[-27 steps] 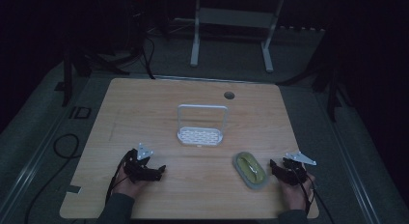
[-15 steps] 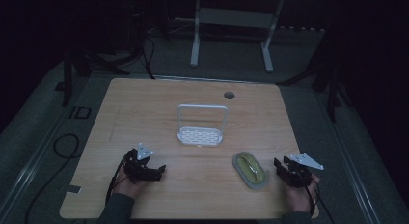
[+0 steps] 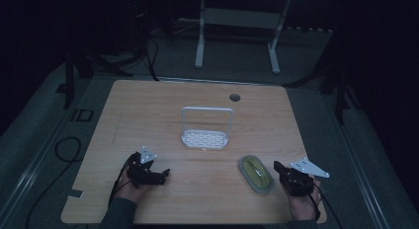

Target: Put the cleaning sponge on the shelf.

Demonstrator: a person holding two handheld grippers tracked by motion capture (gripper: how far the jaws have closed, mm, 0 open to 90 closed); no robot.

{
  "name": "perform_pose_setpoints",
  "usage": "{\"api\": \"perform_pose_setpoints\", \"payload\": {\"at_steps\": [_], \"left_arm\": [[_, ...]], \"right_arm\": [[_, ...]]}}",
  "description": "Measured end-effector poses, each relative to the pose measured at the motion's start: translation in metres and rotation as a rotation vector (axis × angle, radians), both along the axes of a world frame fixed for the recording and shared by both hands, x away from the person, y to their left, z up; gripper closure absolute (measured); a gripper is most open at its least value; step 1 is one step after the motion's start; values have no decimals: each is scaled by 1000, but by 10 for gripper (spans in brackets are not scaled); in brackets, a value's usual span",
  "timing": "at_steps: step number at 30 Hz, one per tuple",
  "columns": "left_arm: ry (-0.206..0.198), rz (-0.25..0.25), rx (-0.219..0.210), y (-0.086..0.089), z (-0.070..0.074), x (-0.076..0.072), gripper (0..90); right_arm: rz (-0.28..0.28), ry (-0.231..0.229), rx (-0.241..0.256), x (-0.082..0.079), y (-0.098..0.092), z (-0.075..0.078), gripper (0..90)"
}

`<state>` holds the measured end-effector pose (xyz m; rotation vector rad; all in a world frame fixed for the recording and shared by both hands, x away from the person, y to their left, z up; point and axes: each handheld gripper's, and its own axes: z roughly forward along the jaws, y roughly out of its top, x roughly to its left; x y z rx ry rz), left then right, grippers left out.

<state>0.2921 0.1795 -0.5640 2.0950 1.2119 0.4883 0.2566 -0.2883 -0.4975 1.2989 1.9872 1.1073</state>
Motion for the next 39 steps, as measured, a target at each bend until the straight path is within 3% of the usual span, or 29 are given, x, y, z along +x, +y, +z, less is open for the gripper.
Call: {"api": "perform_pose_setpoints", "payload": {"at_steps": [9,16,24,39], "left_arm": [[0,0,-1,0,0,0,66],[0,0,-1,0,0,0,66],[1,-1,1,0,0,0,66],[1,3,1,-1,0,0,66]], "right_arm": [[107,11,-33,-7,28,1,900],[164,66,-69,-9,41,-13,900],[177,106,-98,-13,38,-21,900],[168,117,-139,-11,18,-18,899]]}}
